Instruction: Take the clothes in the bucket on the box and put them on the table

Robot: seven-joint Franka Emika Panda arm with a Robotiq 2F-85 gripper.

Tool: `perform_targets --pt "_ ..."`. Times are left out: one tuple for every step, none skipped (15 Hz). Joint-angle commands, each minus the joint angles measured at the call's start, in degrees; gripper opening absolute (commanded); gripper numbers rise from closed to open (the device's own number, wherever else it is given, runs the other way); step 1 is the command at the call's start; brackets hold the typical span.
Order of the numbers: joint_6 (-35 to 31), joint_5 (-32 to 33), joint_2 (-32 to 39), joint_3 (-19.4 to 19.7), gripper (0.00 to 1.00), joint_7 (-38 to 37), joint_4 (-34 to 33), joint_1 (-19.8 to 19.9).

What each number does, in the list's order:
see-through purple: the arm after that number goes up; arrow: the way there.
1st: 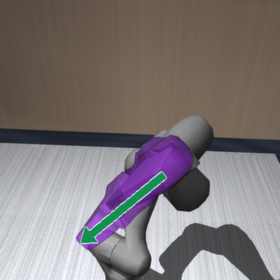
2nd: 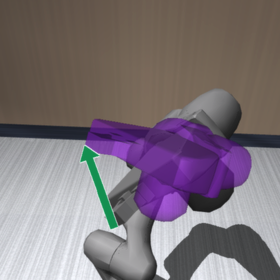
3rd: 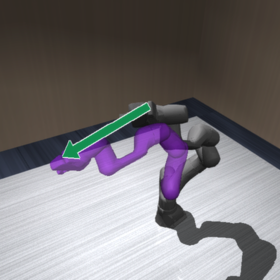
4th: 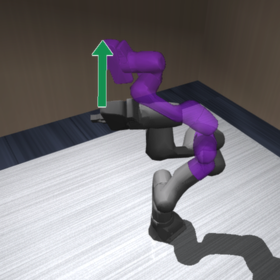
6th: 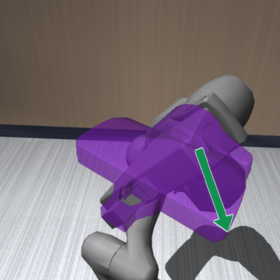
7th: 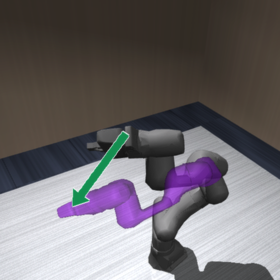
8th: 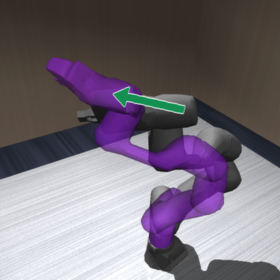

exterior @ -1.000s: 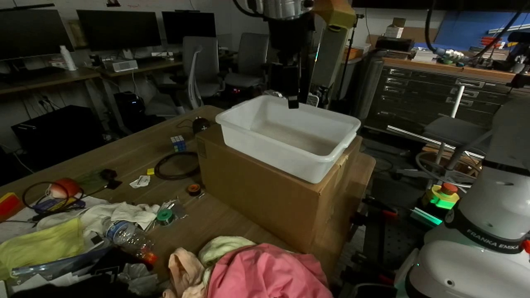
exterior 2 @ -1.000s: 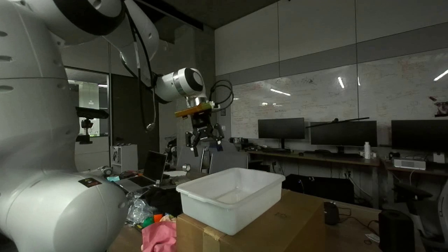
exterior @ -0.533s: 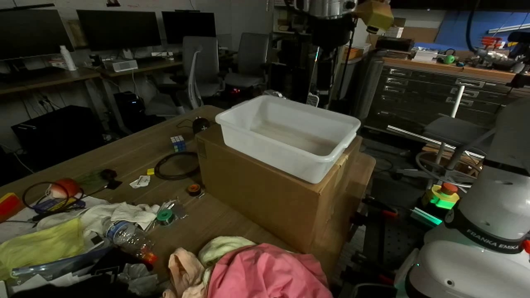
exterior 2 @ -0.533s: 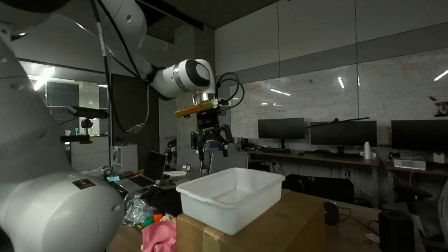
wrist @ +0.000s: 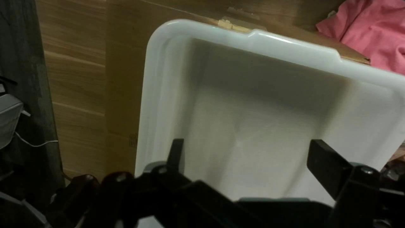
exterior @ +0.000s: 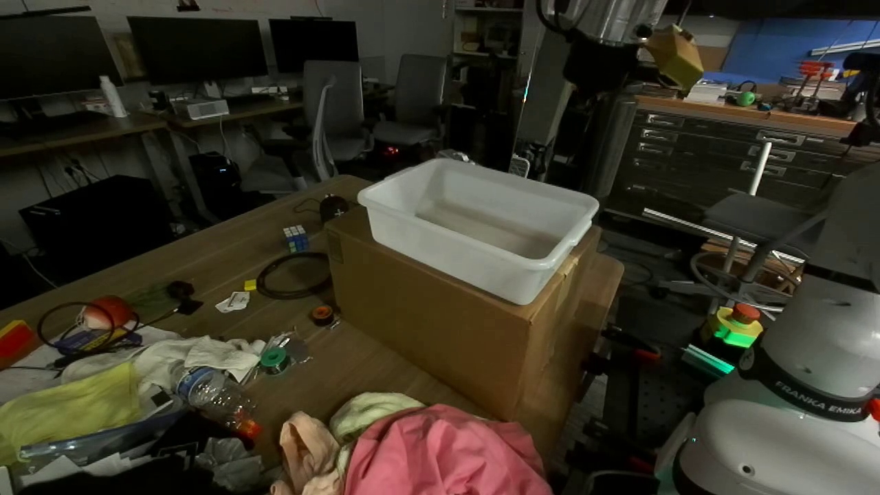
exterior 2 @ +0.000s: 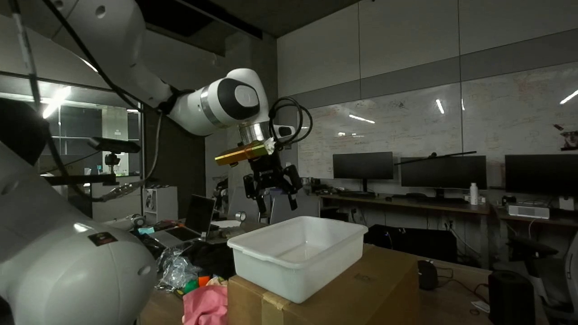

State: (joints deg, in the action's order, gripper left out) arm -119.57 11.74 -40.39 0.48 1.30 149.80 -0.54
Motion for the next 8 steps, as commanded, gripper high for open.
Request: perform_targets --pt "-6.13 -0.20 -5.42 1.32 1.00 0.61 5.37 1.38" --pt "-7.40 -0.58 -6.41 1.86 1.00 1.01 6.52 1.49" --pt "-9.20 -0.61 -7.47 2.50 1.00 1.61 8.08 1.69" --pt "-11.10 -0.95 -8.25 3.27 1.00 2.00 9.50 1.82" --pt "-13.59 -1.25 -9.23 4.40 1.00 2.71 11.35 1.94" --pt "-9.15 -0.85 -5.61 1.76 1.00 0.94 7.51 2.13" --pt "-9.63 -0.89 -5.95 1.99 1.00 1.07 8.36 2.24" --pt "-9.45 -0.87 -5.96 1.91 1.00 1.05 8.38 2.23"
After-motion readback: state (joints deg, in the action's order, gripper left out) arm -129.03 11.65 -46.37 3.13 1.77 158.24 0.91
